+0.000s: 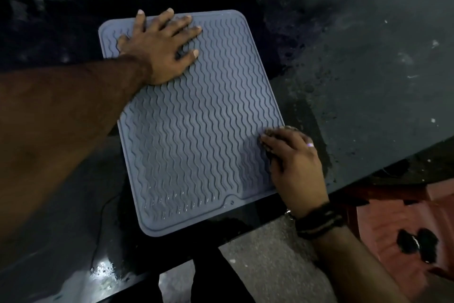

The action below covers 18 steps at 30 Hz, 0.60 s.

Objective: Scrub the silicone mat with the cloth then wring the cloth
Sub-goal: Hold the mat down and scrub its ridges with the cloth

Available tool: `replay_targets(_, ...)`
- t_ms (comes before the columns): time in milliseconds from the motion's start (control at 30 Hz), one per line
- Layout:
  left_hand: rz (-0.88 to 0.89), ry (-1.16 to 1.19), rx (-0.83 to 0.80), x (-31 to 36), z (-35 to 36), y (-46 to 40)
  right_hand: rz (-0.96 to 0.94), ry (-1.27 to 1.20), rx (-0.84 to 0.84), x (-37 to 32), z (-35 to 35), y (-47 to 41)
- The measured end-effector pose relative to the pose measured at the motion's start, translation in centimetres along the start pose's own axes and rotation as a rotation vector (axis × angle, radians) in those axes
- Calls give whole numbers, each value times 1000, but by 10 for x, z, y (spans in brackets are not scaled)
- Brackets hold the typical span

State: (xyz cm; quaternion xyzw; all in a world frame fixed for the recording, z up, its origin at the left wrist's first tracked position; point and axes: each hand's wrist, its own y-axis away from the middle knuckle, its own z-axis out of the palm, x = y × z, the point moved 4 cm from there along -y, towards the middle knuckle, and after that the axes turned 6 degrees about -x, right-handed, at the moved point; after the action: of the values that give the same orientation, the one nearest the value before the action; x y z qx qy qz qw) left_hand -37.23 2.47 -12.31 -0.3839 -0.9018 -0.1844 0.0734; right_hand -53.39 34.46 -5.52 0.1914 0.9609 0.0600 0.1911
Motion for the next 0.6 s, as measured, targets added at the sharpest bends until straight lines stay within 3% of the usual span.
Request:
replay_targets(233,6,-15,0,1,-1,1,45,-33,-20,18,-1,64)
replay_targets(433,-8,-2,0,3,-2,3,-7,-34,51,-4,-14,0)
replay_targets(600,-18,6,-6,4,-3,4,-8,39,-26,-4,-1,0)
